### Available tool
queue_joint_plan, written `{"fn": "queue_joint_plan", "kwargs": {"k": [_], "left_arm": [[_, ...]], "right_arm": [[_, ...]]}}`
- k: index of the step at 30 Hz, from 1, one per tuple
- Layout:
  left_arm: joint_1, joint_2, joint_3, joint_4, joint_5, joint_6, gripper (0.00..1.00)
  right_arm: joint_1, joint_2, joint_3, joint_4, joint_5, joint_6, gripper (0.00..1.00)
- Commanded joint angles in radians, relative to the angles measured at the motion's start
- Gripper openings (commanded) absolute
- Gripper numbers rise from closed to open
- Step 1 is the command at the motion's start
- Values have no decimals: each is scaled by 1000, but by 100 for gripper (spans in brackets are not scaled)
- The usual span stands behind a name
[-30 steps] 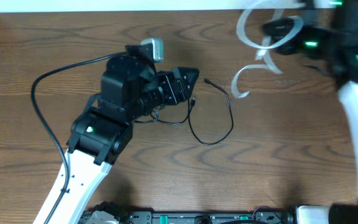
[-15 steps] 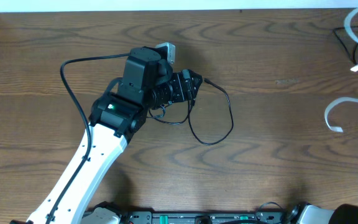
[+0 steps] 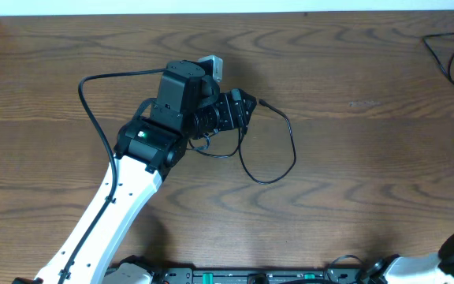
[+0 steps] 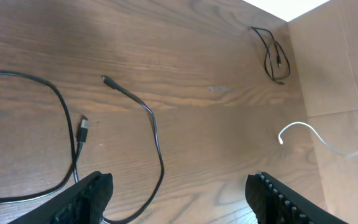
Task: Untangle cables
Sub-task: 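Pull the white cable away to the right with the right gripper, then lower the white cable at the right table edge and release it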
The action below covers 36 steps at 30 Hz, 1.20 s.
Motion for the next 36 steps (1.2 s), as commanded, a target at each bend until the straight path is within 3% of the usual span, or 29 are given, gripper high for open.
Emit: {"fn": "queue_joint_plan", "kwargs": {"k": [1, 6, 8, 9, 11, 14, 19, 23, 31, 36], "left_arm": [[-13, 5, 16, -2, 13, 14, 74], [-17, 5, 16, -1, 12, 14, 74], [-17, 5, 16, -1, 13, 14, 74], [-17, 5, 16, -1, 13, 13, 74], [-17, 5, 16, -2, 13, 14, 74], [-17, 5, 16, -2, 13, 14, 74], [-17, 5, 16, -2, 13, 14, 74], [-17, 5, 16, -2, 13, 14, 74], [-17, 5, 16, -2, 13, 13, 74], [-17, 5, 16, -2, 13, 13, 74]], "right_arm": [[-22, 62, 5, 26, 64, 45, 1], [-30, 154, 5, 56, 65, 44, 1], [-31, 187, 5, 59, 64, 43, 8], [-31, 198, 5, 58, 65, 40, 17], [-32, 224, 5, 54, 64, 20, 47], [-34, 243, 5, 29, 65, 14, 75], [-37, 243, 5, 0, 39, 10, 98], [-37, 243, 5, -60, 38, -8, 99], [-36, 243, 5, -182, 251, 75, 99], [-35, 243, 5, -189, 11, -24, 99]]}}
